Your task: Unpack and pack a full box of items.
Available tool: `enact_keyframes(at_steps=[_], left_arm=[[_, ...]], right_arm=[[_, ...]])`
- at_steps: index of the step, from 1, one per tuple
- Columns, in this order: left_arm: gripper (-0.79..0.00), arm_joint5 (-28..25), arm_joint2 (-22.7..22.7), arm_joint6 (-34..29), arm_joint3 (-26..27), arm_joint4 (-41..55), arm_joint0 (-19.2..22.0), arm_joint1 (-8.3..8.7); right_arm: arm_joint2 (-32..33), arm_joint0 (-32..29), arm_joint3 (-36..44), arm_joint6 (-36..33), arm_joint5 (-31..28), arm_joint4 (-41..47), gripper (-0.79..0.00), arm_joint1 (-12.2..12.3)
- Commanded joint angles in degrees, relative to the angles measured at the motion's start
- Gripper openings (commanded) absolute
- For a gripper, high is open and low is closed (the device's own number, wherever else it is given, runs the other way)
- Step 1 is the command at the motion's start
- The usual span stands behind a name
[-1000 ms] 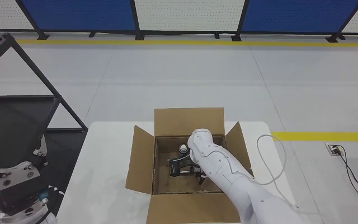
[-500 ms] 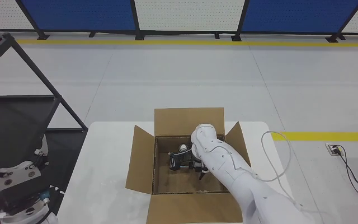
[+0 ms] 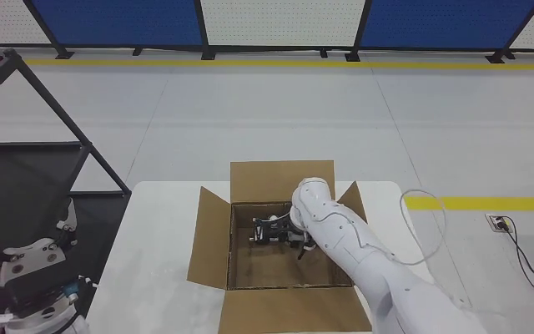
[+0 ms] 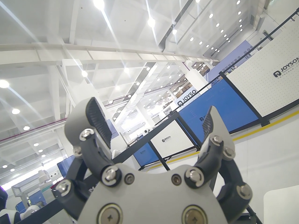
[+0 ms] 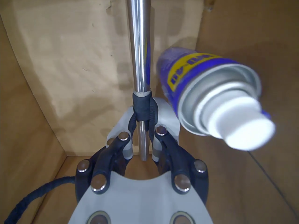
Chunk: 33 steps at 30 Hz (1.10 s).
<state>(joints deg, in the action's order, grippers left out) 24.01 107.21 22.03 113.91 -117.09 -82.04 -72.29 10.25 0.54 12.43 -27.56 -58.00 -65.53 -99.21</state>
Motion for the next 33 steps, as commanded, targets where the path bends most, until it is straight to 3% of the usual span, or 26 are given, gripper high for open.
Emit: enact_keyframes(at_steps=[1,7,19,27,33], left_arm=[[0.000,-0.3,-0.3,0.1,-0.1,-0.2,0.2,-0.02],[0.000,-0.5,-0.9,0.1,-0.4,-0.5,0.9,-0.07],[0.000,-0.4,-0.8,0.0,-1.0,-0.5,1.4,-0.17],[0.000,-0.7,-1.1,-0.2,-1.4,-0.7,1.8,-0.22],[0.000,-0.8,-1.3,-0.3,-1.7,-0.8,2.1,-0.27]], right_arm=[[-0.2,0.3,0.5,2.1,0.0,-0.7,-0.785,0.8],[-0.5,0.7,3.0,6.0,0.0,-2.1,-0.785,3.3],[-0.3,-0.3,15.0,5.9,0.0,-2.3,-0.785,9.5],[2.5,-2.0,27.1,1.9,0.3,-0.8,-0.785,15.8],[7.0,-5.4,40.4,-4.7,3.1,0.6,-0.785,21.7]])
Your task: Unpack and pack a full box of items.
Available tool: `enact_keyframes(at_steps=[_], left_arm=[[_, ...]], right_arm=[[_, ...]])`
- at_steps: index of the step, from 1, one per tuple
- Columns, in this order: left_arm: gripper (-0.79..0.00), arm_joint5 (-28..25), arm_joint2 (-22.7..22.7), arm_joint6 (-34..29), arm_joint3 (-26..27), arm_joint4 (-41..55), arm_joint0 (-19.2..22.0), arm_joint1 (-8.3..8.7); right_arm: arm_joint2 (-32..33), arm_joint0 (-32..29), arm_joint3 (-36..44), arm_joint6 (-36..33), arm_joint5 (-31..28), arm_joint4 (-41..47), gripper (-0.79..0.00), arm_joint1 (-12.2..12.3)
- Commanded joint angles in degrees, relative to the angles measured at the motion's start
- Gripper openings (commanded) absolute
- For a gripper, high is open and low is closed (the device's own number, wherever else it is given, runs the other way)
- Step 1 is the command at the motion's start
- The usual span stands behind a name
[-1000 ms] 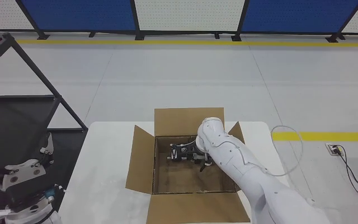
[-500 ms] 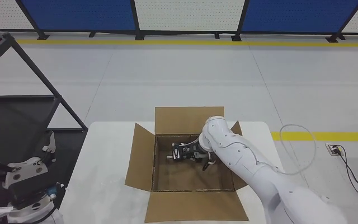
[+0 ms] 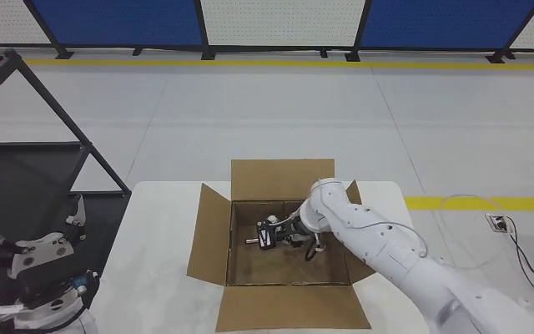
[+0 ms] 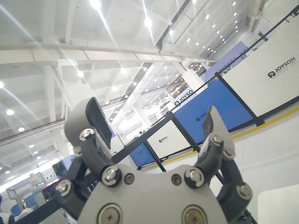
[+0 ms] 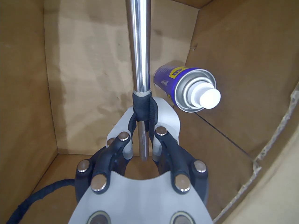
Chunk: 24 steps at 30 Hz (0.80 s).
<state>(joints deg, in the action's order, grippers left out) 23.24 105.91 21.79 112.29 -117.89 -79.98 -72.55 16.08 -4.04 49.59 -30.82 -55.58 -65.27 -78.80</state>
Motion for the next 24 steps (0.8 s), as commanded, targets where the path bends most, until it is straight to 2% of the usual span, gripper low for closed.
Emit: enact_keyframes(at_steps=[1,8,13,14,24], left_arm=[[0.000,-0.1,0.0,-0.1,0.0,0.0,0.0,-0.02],[0.000,-0.5,-0.3,0.2,-0.3,0.1,0.4,-0.04],[0.000,-0.8,-0.5,0.4,-0.6,0.2,0.5,-0.07],[0.000,-0.8,-0.5,0.4,-0.7,0.3,0.5,-0.07],[0.000,-1.0,0.0,0.9,-1.1,1.5,0.5,-0.10]], right_arm=[[2.2,-1.6,6.0,-2.6,1.2,0.5,-0.785,2.5],[11.8,-9.2,26.9,-10.5,4.0,-0.3,-0.785,10.9],[18.4,-15.1,39.2,-17.1,5.3,-0.1,-0.785,15.0],[19.4,-16.0,40.7,-18.4,5.4,0.0,-0.785,15.5],[19.4,-16.0,40.7,-18.4,5.4,0.0,-0.785,15.5]])
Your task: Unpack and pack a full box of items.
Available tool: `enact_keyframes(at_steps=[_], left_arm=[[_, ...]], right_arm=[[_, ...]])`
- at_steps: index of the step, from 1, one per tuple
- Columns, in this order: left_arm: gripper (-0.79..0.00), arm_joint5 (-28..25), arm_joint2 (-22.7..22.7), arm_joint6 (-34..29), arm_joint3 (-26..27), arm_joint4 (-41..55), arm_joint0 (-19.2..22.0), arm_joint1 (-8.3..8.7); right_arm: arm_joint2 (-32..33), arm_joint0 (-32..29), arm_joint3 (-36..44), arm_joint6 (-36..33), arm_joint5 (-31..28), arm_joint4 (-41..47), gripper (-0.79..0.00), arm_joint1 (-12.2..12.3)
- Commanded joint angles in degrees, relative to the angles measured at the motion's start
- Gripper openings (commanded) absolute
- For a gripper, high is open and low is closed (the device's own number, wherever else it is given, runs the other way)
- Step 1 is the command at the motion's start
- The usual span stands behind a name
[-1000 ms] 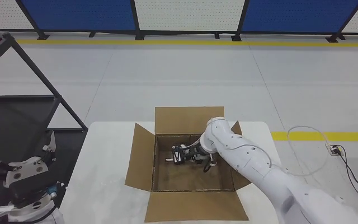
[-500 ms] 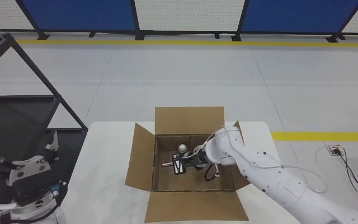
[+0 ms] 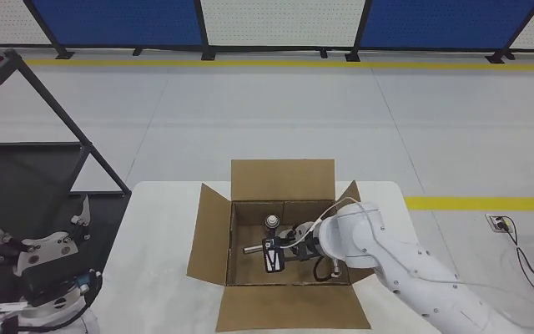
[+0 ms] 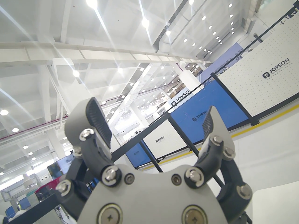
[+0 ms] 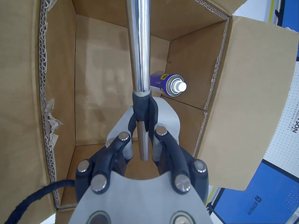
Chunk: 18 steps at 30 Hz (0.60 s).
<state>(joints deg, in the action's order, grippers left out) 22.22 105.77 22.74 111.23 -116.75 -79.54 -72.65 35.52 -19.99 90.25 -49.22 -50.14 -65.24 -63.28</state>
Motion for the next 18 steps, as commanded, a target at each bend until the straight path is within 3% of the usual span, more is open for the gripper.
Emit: enact_keyframes(at_steps=[1,8,13,18], left_arm=[[0.000,0.0,0.3,0.0,0.0,0.5,0.0,-0.01],[0.000,-0.9,0.4,0.2,-0.2,0.1,0.1,0.05],[0.000,-1.6,-0.3,0.6,-0.2,-0.7,0.1,0.06],[0.000,-1.7,-0.7,0.6,-0.5,-0.6,0.1,0.02]], right_arm=[[0.0,0.0,0.0,0.0,0.0,0.0,-0.785,0.0],[0.1,-0.3,0.5,0.5,0.5,-0.4,-0.785,0.0],[2.5,-1.4,8.2,-0.1,1.5,-4.4,-0.785,0.9],[5.9,-3.5,19.3,-6.4,1.5,-4.3,-0.785,2.3]])
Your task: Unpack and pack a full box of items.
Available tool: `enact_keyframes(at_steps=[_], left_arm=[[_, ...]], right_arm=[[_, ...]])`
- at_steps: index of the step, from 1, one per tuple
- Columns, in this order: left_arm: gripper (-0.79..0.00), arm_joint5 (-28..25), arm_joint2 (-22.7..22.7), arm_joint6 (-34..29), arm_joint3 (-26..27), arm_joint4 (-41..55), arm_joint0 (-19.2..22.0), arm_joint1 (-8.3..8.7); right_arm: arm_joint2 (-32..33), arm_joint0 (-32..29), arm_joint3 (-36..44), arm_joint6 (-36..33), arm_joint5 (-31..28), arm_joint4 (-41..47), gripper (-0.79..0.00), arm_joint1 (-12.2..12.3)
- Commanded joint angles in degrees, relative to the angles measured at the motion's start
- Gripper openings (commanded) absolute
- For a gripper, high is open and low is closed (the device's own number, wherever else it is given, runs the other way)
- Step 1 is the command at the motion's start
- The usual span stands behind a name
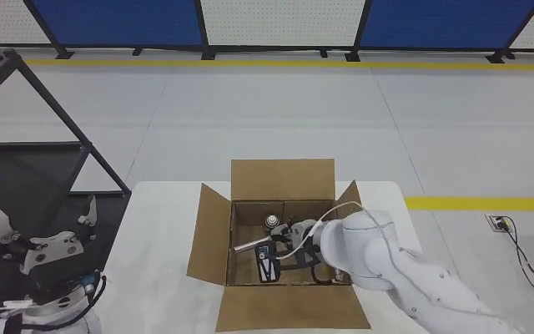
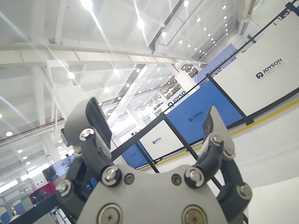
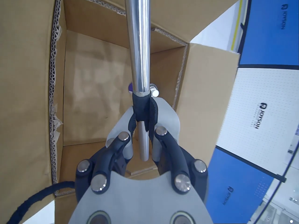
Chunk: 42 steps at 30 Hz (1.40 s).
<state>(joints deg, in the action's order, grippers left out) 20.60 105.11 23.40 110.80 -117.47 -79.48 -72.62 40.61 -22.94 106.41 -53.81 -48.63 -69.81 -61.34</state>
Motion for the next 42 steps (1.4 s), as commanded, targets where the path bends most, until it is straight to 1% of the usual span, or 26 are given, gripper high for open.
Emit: enact_keyframes(at_steps=[1,8,12,15,18,21,24,25,34,42], left_arm=[[0.000,-0.1,-0.1,0.0,-0.1,0.1,0.0,0.00],[0.000,-0.6,-0.4,0.4,-0.6,0.5,0.3,0.00],[0.000,-0.8,-0.5,0.7,-0.8,0.6,0.5,0.01],[0.000,-1.0,-0.5,0.8,-1.0,0.7,0.6,0.03],[0.000,-1.2,-0.4,1.0,-1.3,0.9,0.8,0.06],[0.000,-1.4,-0.3,1.0,-1.8,1.1,1.1,0.09],[0.000,-1.7,-0.3,1.0,-2.1,0.9,1.5,0.13],[0.000,-1.9,-0.4,1.0,-2.2,0.8,1.5,0.15],[0.000,-3.2,-1.8,1.2,-2.2,-0.1,2.0,0.22],[0.000,-5.1,-5.2,0.7,-1.3,-4.6,1.5,0.24]], right_arm=[[1.3,-0.9,5.2,-2.6,0.7,0.1,-0.785,0.6],[4.5,-2.2,15.2,-7.2,5.3,-0.7,-0.785,3.5],[8.2,-3.8,19.7,-11.5,9.6,0.8,-0.785,5.5],[13.0,-7.0,24.3,-15.5,13.6,2.4,-0.785,7.4],[19.0,-12.1,28.1,-19.5,17.6,4.4,-0.785,9.4],[26.4,-16.5,28.2,-20.6,18.8,7.3,-0.785,11.2],[34.8,-21.6,28.2,-19.6,19.4,9.9,-0.785,12.3],[36.5,-22.8,28.2,-18.9,19.3,10.3,-0.785,12.5],[36.5,-22.8,28.2,-18.9,19.3,10.3,-0.785,12.5],[36.5,-22.8,28.2,-18.9,19.3,10.3,-0.785,12.5]])
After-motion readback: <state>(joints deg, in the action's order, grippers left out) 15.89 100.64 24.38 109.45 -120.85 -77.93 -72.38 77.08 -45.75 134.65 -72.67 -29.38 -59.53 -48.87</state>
